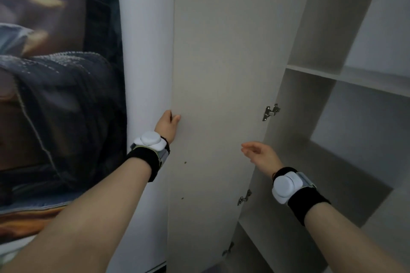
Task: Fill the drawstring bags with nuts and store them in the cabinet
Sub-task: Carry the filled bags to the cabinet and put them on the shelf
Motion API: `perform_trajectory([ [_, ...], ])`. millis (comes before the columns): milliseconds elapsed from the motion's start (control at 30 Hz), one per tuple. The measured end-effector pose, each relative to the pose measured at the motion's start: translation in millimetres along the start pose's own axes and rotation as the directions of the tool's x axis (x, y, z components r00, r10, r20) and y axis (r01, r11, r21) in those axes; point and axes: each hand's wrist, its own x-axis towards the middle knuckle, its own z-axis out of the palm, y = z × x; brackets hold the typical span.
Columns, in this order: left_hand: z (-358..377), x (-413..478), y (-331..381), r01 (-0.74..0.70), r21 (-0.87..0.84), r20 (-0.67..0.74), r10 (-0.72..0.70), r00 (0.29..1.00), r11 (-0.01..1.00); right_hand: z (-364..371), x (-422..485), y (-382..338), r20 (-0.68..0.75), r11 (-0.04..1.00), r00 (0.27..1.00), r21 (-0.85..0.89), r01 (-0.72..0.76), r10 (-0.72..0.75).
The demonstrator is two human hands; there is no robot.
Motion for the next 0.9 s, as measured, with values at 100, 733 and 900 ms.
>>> perform_trajectory([
  [100,-9,-26,-23,0.106,-0.03,-0.029,-0.107,0.994,0.994,21,3,8,0.097,0.999,0.995,0.037,0.015,-0.018],
  [733,-232,-338,-262,0.64,0.232,-0.195,-0.61,0.768,0.732,327,-170,22,0.622,0.986,0.779,0.059,-0.154,0.085],
  [900,-307,-395,-324,0.729,0.298,-0.256,-0.684,0.683,0.616,422,-251,11,0.703,0.955,0.671,-0.042,-0.293,0.236],
])
